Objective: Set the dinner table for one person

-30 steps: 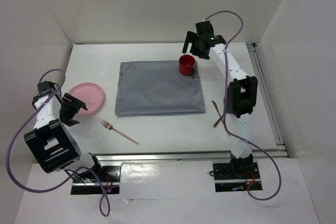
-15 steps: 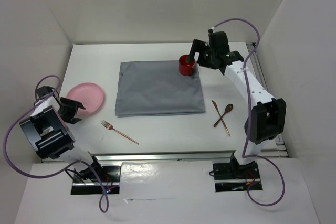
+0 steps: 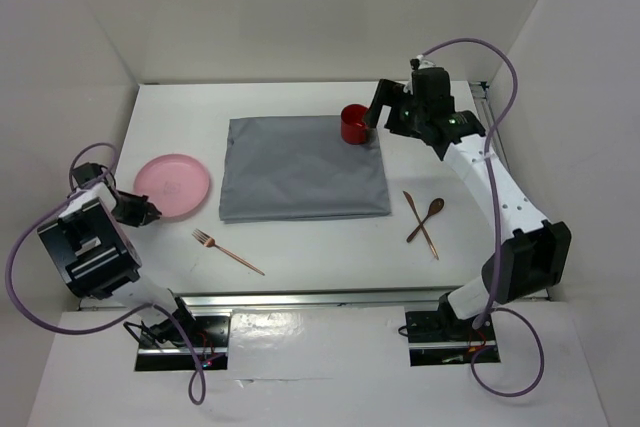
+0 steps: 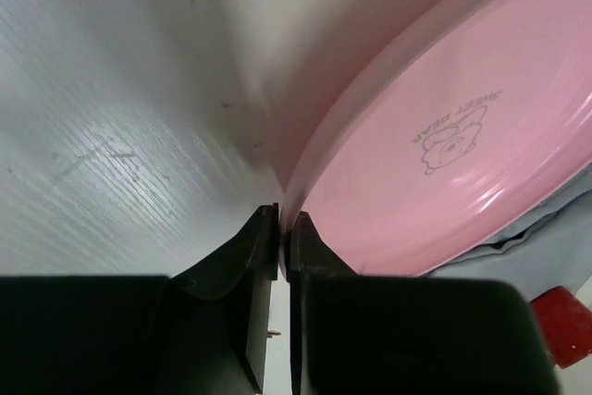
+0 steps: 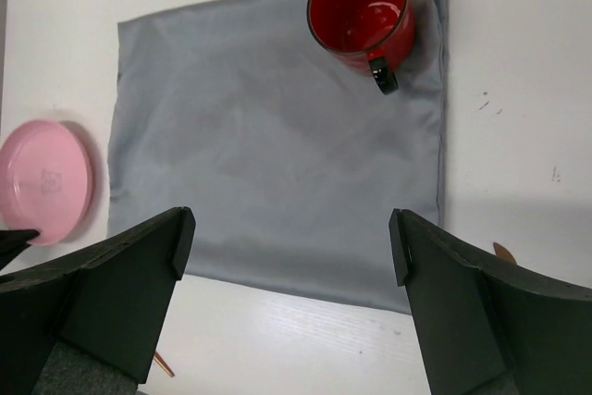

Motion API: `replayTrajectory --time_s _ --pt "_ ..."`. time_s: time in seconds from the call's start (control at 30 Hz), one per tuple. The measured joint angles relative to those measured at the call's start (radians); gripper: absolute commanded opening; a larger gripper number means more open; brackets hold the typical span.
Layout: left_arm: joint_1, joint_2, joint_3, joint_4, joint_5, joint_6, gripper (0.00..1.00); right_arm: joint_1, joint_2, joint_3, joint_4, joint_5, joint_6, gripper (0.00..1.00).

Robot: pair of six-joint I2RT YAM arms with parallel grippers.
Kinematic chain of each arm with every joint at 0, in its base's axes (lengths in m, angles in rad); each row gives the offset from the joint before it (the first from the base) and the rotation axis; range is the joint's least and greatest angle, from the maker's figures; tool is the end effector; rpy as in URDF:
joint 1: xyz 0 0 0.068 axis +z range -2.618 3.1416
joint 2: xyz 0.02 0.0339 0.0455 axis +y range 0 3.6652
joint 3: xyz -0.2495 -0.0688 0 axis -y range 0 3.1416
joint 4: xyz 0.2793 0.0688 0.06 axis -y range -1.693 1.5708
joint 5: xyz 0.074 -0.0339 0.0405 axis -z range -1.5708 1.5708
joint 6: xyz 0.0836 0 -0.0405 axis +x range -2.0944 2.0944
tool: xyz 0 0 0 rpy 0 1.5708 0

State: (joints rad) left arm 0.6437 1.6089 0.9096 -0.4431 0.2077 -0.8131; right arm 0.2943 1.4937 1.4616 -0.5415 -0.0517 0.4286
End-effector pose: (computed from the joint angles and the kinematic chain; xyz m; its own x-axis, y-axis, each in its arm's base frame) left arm 0.2876 0.1942 0.0872 -0.1232 -0.9811 -0.1492 -0.8850 0.1767 -0.4307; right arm 0.3951 0.1243 0.3278 -0.6100 0.2488 -0.7523 -0.0854 0.9232 0.3746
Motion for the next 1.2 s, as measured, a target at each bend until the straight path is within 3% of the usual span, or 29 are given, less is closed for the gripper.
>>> replayTrajectory --time_s 0.23,0.5,0.73,0.9,1.0,1.2 --pt "-0.057 -0.090 0.053 -0.048 0.024 0.034 0.00 -0.006 -0.044 -0.017 -0.026 0.030 0.001 1.00" --pt "-0.361 -0.077 0.433 -0.117 0.031 0.108 0.00 -0.046 -0.073 -0.101 -0.082 0.060 0.008 1.00" --pt "-0.721 0.155 0.675 -0.149 0.003 0.129 0.00 -0.147 -0.143 -0.231 -0.198 0.084 0.041 1.00" --pt "-0.826 0.338 0.700 -0.187 -0.002 0.127 0.00 -0.222 -0.210 -0.282 -0.251 0.101 0.050 1.00" --pt "-0.840 0.406 0.700 -0.212 -0.024 0.127 0.00 -0.249 -0.241 -0.317 -0.287 0.103 0.053 0.85" --pt "-0.858 0.443 0.708 -0.212 -0.038 0.128 0.00 -0.258 -0.233 -0.428 -0.328 0.093 0.061 0.72"
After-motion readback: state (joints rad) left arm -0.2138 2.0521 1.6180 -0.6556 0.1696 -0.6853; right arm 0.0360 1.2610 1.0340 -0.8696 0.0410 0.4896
